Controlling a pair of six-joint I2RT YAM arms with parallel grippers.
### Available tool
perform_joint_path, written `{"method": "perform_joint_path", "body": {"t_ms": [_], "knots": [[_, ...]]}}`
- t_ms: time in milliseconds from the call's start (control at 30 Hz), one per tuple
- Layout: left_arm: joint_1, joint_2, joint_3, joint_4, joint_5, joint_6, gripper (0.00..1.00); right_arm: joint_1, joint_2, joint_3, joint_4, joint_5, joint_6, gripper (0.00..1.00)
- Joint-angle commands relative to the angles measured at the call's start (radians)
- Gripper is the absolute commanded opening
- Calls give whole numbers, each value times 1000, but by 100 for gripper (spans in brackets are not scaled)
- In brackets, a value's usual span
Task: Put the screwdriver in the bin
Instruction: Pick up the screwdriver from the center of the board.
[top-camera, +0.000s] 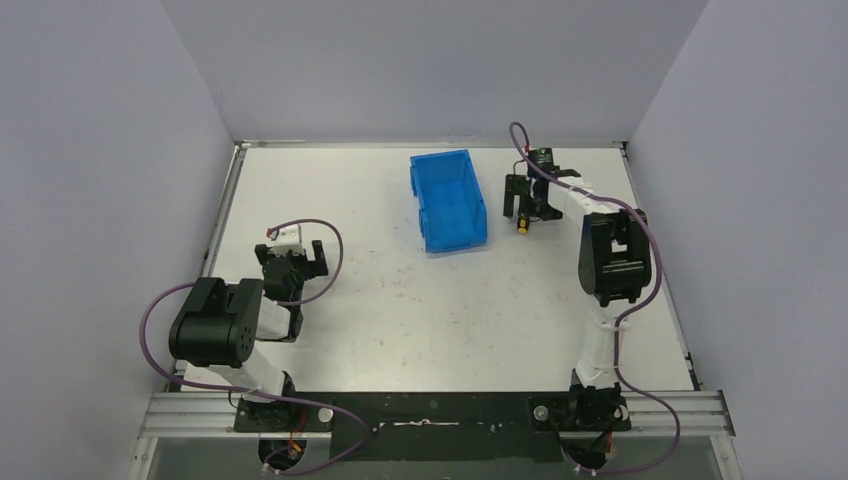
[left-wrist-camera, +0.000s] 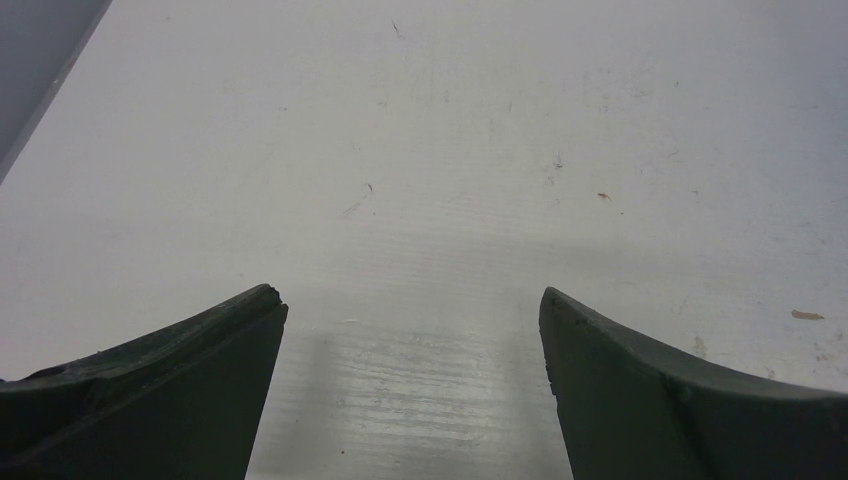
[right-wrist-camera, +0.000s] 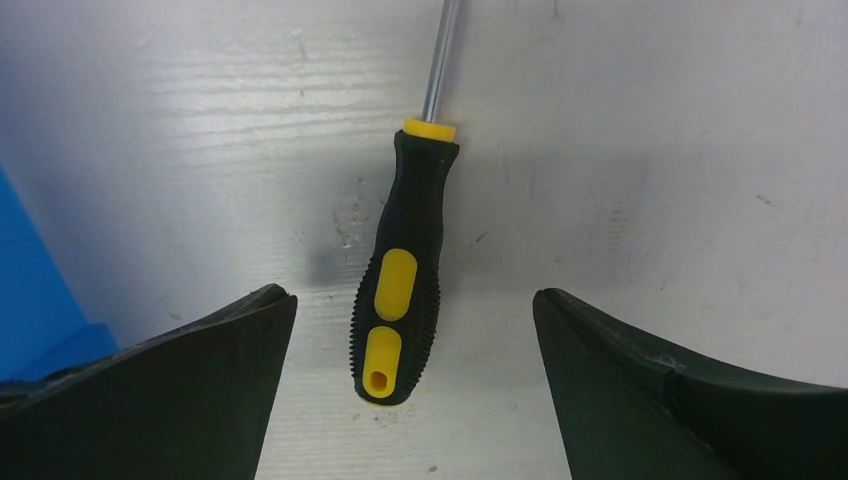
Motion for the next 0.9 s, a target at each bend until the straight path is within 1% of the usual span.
{"method": "perform_joint_path", "body": {"t_ms": [0, 100, 267, 333, 400, 433, 500, 600, 667, 867], "knots": [[-2, -6, 17, 53, 3, 6, 97, -9, 23, -16, 55, -1, 20, 91], [-2, -6, 18, 53, 3, 7, 97, -9, 43, -23, 60, -29, 20, 84], [-2, -5, 18, 53, 3, 7, 97, -8, 47, -32, 74, -32, 20, 66], [-1, -5, 18, 54, 3, 7, 97, -9, 45, -31, 76, -31, 20, 56], [-2, -6, 18, 54, 3, 6, 97, -10, 38, -29, 76, -32, 19, 44], [-2, -5, 18, 54, 3, 7, 97, -9, 33, -30, 76, -33, 18, 36], [-2, -4, 18, 53, 3, 7, 97, -10, 20, -29, 76, -34, 18, 26], [-2, -5, 18, 53, 3, 6, 97, -10, -2, -21, 67, -33, 14, 16], [-2, -4, 18, 54, 3, 6, 97, -11, -21, -13, 56, -25, 13, 13], [-2, -4, 18, 53, 3, 7, 97, -11, -102, 29, 14, -12, 1, 13]]}}
